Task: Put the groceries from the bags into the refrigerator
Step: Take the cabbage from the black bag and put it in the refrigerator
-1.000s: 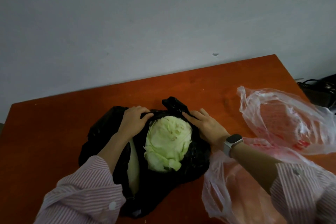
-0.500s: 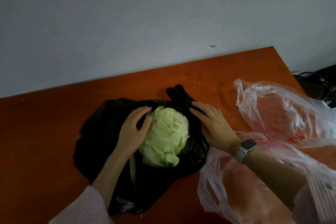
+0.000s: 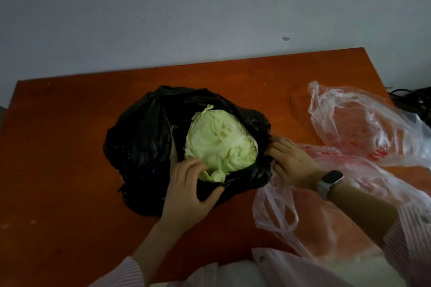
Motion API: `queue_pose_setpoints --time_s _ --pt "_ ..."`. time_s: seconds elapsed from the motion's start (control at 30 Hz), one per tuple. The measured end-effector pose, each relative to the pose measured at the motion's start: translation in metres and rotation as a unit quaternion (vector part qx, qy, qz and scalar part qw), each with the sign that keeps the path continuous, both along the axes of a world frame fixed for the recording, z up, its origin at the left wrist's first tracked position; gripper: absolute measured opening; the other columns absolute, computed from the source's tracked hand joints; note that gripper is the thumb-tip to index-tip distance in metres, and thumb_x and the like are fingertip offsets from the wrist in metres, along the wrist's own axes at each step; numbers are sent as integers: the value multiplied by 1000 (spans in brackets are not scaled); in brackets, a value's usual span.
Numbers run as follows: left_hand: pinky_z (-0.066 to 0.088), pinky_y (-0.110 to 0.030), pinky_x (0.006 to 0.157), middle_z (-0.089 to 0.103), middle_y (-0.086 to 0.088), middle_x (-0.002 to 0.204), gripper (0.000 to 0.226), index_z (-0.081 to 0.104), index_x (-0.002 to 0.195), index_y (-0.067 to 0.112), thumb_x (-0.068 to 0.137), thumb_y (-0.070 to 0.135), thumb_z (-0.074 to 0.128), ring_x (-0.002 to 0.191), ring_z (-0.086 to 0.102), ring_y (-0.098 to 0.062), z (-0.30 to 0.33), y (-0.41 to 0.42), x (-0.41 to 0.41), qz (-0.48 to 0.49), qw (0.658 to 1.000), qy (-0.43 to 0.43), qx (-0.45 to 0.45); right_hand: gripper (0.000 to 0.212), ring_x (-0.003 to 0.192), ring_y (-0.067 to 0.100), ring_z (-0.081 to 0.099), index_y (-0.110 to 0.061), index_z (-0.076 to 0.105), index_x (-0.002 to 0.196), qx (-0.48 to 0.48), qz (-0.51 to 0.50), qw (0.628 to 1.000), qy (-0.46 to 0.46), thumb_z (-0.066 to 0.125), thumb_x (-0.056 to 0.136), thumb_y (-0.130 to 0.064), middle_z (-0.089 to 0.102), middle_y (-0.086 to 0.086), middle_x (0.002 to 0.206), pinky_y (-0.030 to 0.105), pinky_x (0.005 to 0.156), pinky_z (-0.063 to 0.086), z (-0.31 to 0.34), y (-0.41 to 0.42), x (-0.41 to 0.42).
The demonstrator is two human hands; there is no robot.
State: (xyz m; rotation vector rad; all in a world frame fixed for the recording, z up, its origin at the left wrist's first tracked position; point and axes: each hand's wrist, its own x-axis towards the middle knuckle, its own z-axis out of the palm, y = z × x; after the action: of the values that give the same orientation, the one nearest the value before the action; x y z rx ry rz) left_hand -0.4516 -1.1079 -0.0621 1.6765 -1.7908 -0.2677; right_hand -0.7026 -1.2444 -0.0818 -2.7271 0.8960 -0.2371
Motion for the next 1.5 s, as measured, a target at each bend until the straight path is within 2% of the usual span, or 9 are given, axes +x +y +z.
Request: queue_pose_setpoints --time_s 0.1,0.23,0.37,0.47,0.67,0.8,1.0,1.23,1.5 --pt "43 -37 94 44 -3 117 42 48 106 16 84 51 54 111 46 -22 -25 21 4 -42 994 -93 -29 41 118 31 47 -9 61 105 57 -12 995 83 32 84 -28 65 14 103 45 98 44 -11 6 -4" --pt "46 -50 94 38 -12 132 44 46 120 20 82 38 61 123 38 -32 -44 41 5 -74 976 -201 -46 54 137 23 29 -7 58 119 200 -98 967 123 21 95 -37 53 11 131 34 111 22 -13 13 7" --pt "42 -45 98 40 -13 124 35 48 115 20 83 24 61 117 42 -32 -44 55 0 -32 977 -185 -98 30 115 31 51 -5 57 114 253 -205 944 46 39 97 -23 56 15 121 35 83 40 -16 14 14" --pt "48 -39 90 44 -9 113 25 48 107 15 83 19 57 106 47 -26 -48 63 1 -24 983 -156 -90 34 100 32 53 -3 53 112 142 -254 953 -80 44 90 -27 56 16 109 30 74 38 -12 18 15" --pt "38 -32 84 71 4 101 36 66 104 18 78 8 43 106 47 -17 -67 65 9 -80 966 -246 -7 63 137 23 27 -20 16 146 96 -71 991 -61 37 86 -17 29 7 149 37 109 28 -4 13 25" --pt "37 -34 88 72 10 94 39 73 89 23 74 19 37 106 53 -17 -74 68 13 -92 944 -306 85 76 124 12 36 -35 -2 144 281 -142 948 -44 42 91 -4 25 -9 144 20 90 36 -8 7 27" --pt "37 -25 82 67 1 88 26 68 85 15 84 31 47 91 60 -17 -48 69 9 -45 984 -156 75 47 143 26 8 -15 38 139 229 -100 941 226 30 93 -25 18 2 154 43 114 17 -32 5 12" --pt "35 -38 103 34 -10 133 65 38 126 12 79 54 55 123 37 -28 -14 28 12 29 995 -95 22 45 86 40 56 -1 65 94 23 -258 964 -53 31 80 -25 65 18 90 42 68 45 12 8 33" --pt "22 -39 112 5 -5 156 108 8 147 17 66 46 75 143 8 -22 8 -32 15 52 984 15 168 48 143 20 12 -30 30 141 176 -46 980 -87 25 95 -41 17 -1 154 46 115 16 47 -1 99"
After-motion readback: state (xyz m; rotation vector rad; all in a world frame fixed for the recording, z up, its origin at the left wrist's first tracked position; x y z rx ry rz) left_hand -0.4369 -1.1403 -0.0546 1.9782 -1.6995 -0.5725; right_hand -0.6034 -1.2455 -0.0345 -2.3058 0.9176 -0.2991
